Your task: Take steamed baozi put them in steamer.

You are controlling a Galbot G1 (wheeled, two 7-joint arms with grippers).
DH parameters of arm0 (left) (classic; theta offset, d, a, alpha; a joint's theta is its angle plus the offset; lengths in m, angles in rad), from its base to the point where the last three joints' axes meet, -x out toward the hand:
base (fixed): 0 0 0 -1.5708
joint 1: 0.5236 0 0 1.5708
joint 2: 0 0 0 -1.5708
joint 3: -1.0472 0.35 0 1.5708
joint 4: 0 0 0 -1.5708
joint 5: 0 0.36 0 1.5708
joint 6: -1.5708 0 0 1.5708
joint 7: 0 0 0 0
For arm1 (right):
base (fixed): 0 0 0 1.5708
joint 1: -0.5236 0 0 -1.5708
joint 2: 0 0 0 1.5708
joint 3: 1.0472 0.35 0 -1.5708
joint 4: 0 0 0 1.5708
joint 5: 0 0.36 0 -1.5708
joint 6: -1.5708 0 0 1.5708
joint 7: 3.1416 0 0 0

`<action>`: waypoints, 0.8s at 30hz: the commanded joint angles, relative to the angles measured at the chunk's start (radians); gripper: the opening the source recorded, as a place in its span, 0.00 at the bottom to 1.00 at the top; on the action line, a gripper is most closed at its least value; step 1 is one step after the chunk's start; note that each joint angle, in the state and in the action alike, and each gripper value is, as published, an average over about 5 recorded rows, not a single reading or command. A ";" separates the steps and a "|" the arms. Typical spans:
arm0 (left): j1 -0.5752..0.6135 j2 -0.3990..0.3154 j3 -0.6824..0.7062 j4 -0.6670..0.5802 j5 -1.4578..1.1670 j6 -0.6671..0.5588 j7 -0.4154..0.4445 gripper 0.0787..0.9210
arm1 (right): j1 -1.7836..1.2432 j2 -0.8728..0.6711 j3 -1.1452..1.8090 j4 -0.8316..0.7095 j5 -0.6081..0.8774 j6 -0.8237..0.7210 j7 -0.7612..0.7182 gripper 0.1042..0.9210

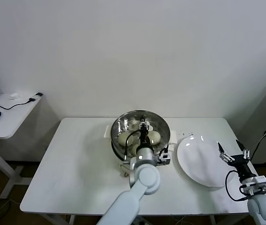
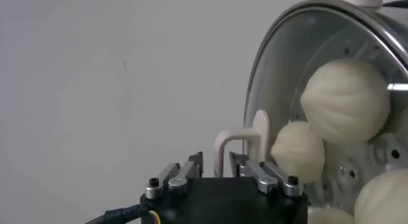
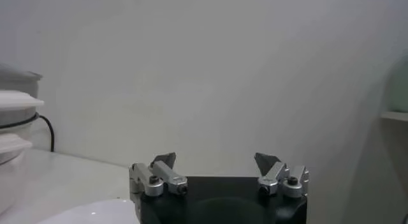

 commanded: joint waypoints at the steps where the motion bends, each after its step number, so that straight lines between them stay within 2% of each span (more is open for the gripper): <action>1: 0.011 0.002 0.017 -0.075 -0.002 0.028 0.040 0.37 | -0.003 0.002 0.007 0.000 0.000 0.000 -0.002 0.88; 16: 0.112 0.092 -0.010 -0.243 -0.005 0.014 0.051 0.84 | -0.001 0.008 0.012 -0.006 -0.005 -0.008 -0.005 0.88; 24: 0.233 0.159 -0.065 -0.391 -0.075 -0.013 -0.009 0.88 | -0.004 0.013 0.017 0.022 -0.030 -0.073 0.022 0.88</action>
